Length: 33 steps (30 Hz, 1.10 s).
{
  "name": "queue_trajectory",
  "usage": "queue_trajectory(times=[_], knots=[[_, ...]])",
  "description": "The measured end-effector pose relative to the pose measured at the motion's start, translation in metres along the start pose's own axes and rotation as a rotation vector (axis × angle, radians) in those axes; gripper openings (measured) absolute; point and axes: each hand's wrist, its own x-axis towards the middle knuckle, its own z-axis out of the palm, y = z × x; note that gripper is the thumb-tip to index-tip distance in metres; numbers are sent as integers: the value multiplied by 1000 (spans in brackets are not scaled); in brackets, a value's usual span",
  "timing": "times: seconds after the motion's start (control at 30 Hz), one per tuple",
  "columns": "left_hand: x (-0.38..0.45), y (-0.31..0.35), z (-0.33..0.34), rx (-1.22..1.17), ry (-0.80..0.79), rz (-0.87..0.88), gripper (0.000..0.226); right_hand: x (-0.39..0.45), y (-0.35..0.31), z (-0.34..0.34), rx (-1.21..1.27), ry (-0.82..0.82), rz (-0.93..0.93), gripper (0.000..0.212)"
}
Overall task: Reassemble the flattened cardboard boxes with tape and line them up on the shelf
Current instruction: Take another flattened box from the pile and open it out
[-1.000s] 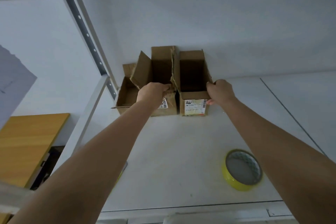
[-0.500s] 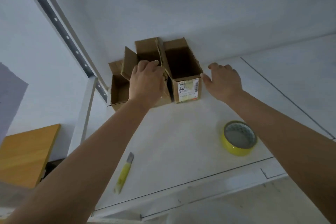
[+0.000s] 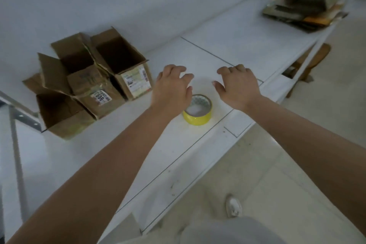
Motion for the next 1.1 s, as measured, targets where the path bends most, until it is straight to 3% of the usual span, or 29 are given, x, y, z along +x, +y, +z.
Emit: queue_trajectory(times=[0.27, 0.47, 0.73, 0.87, 1.1], knots=[[68, 76, 16, 6, 42, 96, 40, -12, 102, -17, -28, 18, 55, 45], [133, 191, 50, -65, 52, 269, 35, -31, 235, -22, -55, -33, 162, 41], [229, 306, 83, -192, 51, 313, 37, -22, 361, -35, 12, -16, 259, 30], [272, 338, 99, -351, 23, 255, 37, -2, 397, -26, 92, -29, 293, 29], [382, 354, 128, -355, 30, 277, 35, 75, 470, -12, 107, 9, 333, 24]])
